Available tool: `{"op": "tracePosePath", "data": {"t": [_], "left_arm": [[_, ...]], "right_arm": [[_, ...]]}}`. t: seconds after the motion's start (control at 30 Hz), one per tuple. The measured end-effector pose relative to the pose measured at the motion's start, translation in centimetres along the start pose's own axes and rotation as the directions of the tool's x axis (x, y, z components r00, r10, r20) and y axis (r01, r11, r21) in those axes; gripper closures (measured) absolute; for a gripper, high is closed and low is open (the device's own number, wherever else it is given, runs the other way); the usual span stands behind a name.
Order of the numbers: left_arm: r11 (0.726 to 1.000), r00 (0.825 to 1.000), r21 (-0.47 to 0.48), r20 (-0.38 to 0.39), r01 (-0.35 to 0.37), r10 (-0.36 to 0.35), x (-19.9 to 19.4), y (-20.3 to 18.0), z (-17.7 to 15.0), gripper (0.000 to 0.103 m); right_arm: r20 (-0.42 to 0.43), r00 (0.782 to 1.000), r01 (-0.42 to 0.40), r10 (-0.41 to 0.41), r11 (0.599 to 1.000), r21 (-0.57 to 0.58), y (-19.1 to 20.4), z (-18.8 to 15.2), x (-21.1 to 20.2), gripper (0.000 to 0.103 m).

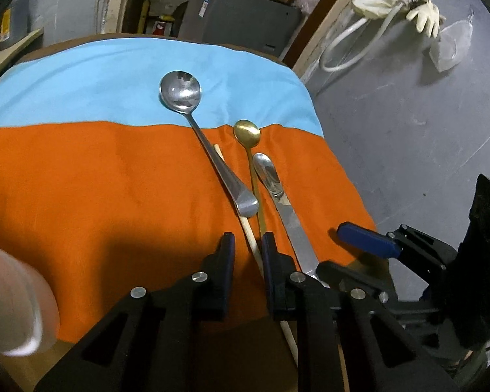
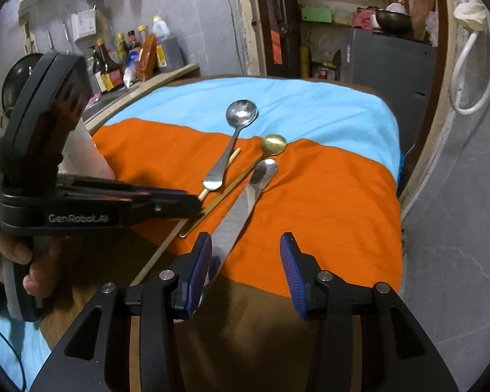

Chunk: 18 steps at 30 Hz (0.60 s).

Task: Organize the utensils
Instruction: 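Close the left tool on a wooden chopstick while the right tool grasps a silver knife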

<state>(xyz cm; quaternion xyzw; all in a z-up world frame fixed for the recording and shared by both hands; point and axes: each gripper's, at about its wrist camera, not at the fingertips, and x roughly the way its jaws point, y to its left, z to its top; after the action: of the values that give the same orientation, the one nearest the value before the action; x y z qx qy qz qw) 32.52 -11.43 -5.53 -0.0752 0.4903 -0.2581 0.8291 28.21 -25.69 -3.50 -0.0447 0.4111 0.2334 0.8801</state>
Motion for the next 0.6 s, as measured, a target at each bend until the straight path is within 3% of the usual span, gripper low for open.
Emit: {"op": "tracePosePath", "data": {"t": [0.37,0.4,0.47,0.6], "left_arm": [[1.000,1.000,-0.023,-0.026,0.014,-0.015,0.3,0.8,0.7,0.097],[1.000,1.000,-0.023,-0.027,0.013,-0.014,0.2,0.7,0.6,0.097],[1.000,0.999,-0.018,-0.030,0.014,-0.014,-0.1,0.7,0.3,0.097],[0.999,0.999,-0.017,-0.041,0.032,-0.032,-0.8,0.9,-0.7,0.097]], "right_arm": [[-0.089,0.995,0.046,-0.048,0.999,-0.024,1.6,0.7,1.8,0.062],[-0.097,0.994,0.053,-0.056,0.998,-0.025,1.6,0.8,1.9,0.064],[-0.107,0.992,0.068,-0.071,0.997,-0.029,1.7,0.8,1.8,0.080],[-0.120,0.990,0.078,-0.080,0.997,-0.020,1.4,0.3,1.2,0.084]]}}
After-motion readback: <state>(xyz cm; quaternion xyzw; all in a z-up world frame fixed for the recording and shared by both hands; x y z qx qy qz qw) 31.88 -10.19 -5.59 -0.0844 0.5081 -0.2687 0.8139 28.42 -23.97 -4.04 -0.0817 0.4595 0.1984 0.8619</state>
